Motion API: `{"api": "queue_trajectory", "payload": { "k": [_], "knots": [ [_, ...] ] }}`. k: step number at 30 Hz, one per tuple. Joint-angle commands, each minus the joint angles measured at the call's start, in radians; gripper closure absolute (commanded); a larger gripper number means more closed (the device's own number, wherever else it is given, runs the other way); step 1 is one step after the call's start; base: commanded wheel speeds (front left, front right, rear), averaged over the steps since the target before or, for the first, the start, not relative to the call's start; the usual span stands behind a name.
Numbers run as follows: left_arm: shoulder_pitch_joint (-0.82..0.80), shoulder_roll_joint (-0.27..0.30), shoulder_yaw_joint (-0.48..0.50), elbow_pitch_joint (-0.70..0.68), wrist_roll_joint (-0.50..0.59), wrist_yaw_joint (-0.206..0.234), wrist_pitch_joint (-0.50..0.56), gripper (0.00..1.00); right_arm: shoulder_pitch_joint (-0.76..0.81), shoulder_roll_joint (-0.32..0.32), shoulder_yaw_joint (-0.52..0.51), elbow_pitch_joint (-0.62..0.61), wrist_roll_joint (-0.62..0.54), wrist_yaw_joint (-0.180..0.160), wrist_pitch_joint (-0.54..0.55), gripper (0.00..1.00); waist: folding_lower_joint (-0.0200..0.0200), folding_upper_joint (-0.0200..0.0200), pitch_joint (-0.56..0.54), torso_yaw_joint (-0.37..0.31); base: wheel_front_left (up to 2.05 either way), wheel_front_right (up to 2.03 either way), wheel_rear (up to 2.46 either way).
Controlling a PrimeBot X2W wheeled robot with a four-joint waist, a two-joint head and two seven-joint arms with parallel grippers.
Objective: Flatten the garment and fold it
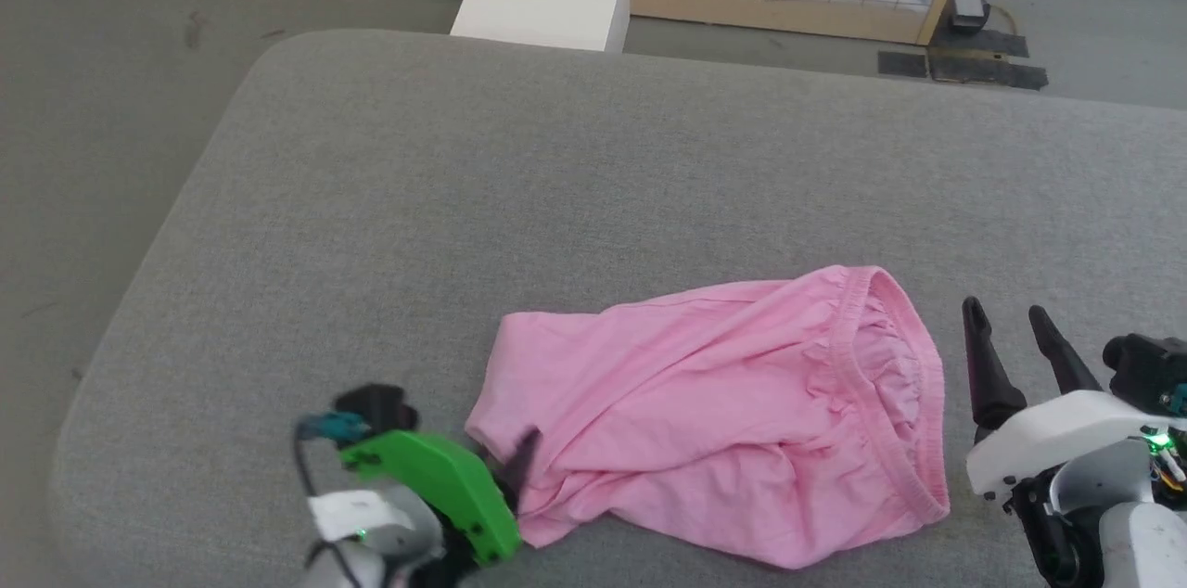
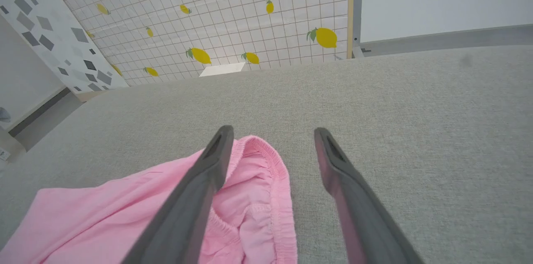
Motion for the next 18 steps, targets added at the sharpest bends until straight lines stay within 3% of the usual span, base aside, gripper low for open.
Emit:
{"api": "queue_trajectory", "payload": {
  "k": [1, 5, 9, 14, 18],
  "knots": [
    [-0.012, 0.023, 0.026, -0.031, -0.002, 0.009, -0.018, 0.00, 0.011, 0.000, -0.001, 0.001, 0.006, -0.001, 0.000, 0.00, 0.0000, 0.0000, -0.004, -0.006, 0.00, 0.00, 0.00],
    [-0.081, 0.109, 0.046, -0.095, 0.090, 0.017, -0.058, 0.00, 0.011, 0.000, -0.001, 0.003, 0.013, -0.001, -0.003, 0.00, 0.0000, 0.0000, -0.001, -0.014, 0.00, 0.00, 0.00],
    [-0.183, 0.180, -0.030, -0.064, 0.200, -0.039, -0.041, 0.00, 0.006, 0.000, 0.000, 0.003, 0.019, -0.001, -0.003, 0.00, 0.0000, 0.0000, 0.014, -0.020, 0.00, 0.00, 0.00],
    [-0.292, 0.187, -0.116, 0.070, 0.252, -0.112, 0.007, 0.00, -0.013, 0.000, 0.002, -0.001, 0.020, -0.001, -0.004, 0.00, 0.0000, 0.0000, 0.044, -0.040, 0.00, 0.00, 0.00],
    [-0.355, 0.162, -0.141, 0.176, 0.258, -0.137, 0.019, 0.00, -0.025, 0.000, 0.001, -0.007, 0.017, -0.001, -0.004, 0.00, 0.0000, 0.0000, 0.072, -0.059, 0.00, 0.00, 0.00]
  ]
}}
